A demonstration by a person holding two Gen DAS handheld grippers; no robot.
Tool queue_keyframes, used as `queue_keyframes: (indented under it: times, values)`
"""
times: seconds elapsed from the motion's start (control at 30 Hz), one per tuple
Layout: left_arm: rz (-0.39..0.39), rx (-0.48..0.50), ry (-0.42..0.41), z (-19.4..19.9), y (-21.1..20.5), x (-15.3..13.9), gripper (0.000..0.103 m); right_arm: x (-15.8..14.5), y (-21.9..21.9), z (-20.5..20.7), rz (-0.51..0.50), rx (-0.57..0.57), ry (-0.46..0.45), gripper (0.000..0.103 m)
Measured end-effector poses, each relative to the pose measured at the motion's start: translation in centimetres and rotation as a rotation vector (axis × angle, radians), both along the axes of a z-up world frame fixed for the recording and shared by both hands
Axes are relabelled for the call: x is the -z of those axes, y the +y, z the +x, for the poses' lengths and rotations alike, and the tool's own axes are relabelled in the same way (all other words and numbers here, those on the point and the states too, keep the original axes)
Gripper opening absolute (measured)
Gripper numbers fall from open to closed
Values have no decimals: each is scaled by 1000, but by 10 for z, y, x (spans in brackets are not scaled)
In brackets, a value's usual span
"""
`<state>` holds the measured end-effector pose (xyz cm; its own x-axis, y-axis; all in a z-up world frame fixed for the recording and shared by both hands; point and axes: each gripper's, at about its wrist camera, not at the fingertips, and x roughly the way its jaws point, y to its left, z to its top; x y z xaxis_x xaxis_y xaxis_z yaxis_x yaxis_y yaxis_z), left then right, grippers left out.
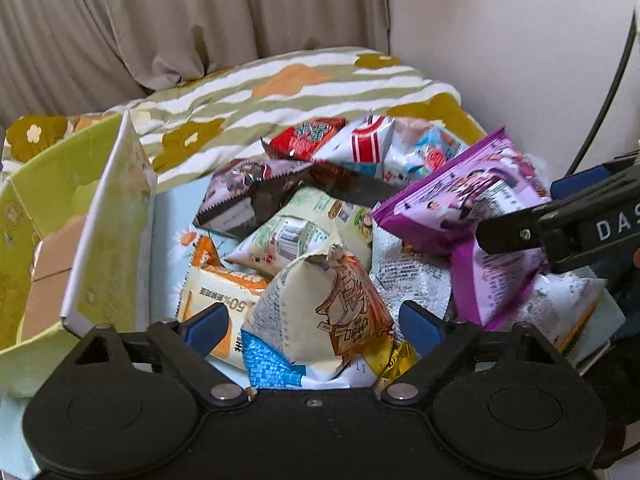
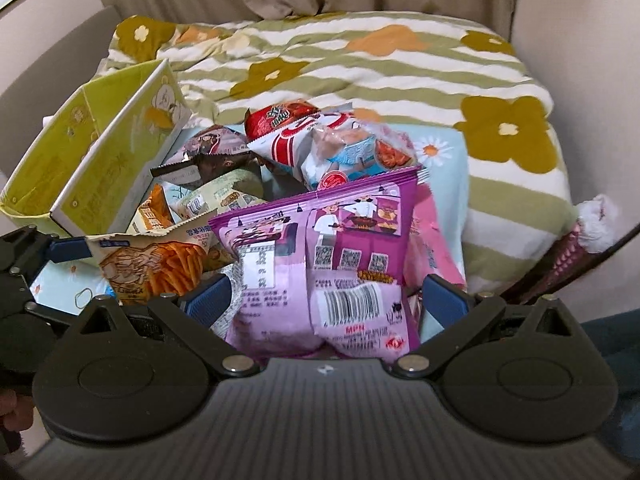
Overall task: Organize snacks
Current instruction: 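Grasp a white snack bag with left tool while right tool grasps purple bag, then carry both bags into the box and open both tools to drop them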
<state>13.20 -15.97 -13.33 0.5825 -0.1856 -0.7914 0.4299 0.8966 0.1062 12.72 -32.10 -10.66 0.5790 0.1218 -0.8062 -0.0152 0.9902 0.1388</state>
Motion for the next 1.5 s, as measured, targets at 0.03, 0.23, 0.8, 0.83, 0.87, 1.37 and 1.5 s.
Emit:
queue_keyframes:
  times: [0.03, 0.23, 0.8, 0.83, 0.87, 1.37, 1.5]
  values:
    - [2, -3, 7, 2, -2, 3, 89, 1, -1, 3, 5, -7, 4, 103]
    - [26, -19, 14, 5, -8, 8, 86, 12, -3, 20, 24, -41, 28, 103]
    - [83, -51, -24, -5, -11, 0, 50, 17, -4, 23, 35, -77, 30, 103]
    - [84, -52, -25, -6, -11, -1, 50, 17, -4, 22, 36, -79, 30, 103]
    - [83, -53, -28, -7, -12, -3, 49, 17, -4, 22, 37, -79, 29, 103]
    - [-1, -119, -143, -20, 1, -66, 49, -35, -3, 12, -10, -77, -67, 80]
    - [-15, -178, -195, -21, 21, -89, 49, -58, 10, 16, -23, -104, -121, 80]
